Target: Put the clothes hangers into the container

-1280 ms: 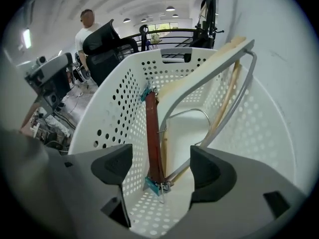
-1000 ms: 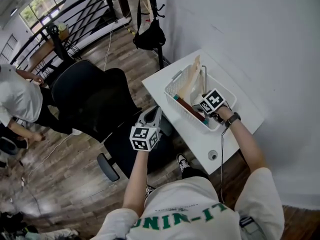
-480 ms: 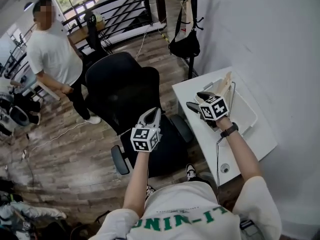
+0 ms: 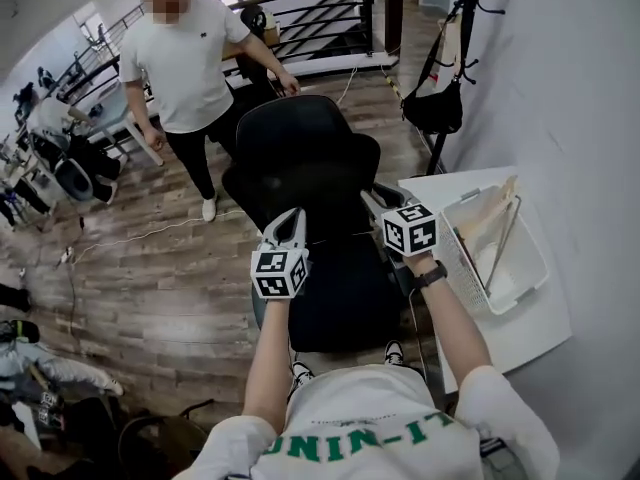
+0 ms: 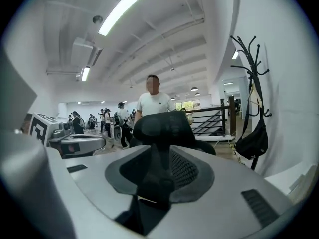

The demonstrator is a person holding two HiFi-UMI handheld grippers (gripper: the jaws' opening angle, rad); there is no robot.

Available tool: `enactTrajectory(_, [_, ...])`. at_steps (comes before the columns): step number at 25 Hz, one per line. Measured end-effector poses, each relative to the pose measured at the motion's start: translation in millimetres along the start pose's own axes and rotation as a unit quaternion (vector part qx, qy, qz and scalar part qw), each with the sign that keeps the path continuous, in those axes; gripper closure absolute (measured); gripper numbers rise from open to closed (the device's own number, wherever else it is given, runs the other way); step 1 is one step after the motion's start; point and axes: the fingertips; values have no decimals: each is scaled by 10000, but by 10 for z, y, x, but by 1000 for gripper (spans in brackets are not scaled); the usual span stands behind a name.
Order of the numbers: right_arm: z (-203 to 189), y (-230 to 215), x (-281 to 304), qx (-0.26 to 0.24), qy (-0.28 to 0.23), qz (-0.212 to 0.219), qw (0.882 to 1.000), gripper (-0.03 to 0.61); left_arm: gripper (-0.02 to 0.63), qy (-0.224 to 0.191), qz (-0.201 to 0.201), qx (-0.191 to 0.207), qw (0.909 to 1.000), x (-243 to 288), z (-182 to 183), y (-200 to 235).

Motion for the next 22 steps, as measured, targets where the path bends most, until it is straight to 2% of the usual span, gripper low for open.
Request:
enactTrajectory(3, [86,192,172,-41,-234,8,9997,515,603,-42,247,-20,9997,-101,19,237])
enactTrajectory(4, [101,250,224,-46,-281,21,9996,560,603,-62,318,-45,9995,-131,29,303])
enactTrajectory(8, [140,492,387,-140,-461,129,9988,565,603,-144,582,-108,9981,-248,67,538])
enactTrajectory(11, [109,583,447,-234,-447,38,9987,566,603,-166,710,-109,9973,-313,65,648])
enactTrajectory(22, [163,776,525,-241,-516,263,9980,566,603,-200,837,-222,9960,-418,-1,813])
Point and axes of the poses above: the fingertips, and each gripper's own axes: x forward along the fingers, y to its left, z out of its top, and after that the axes turned 11 degrees about z, right-handed
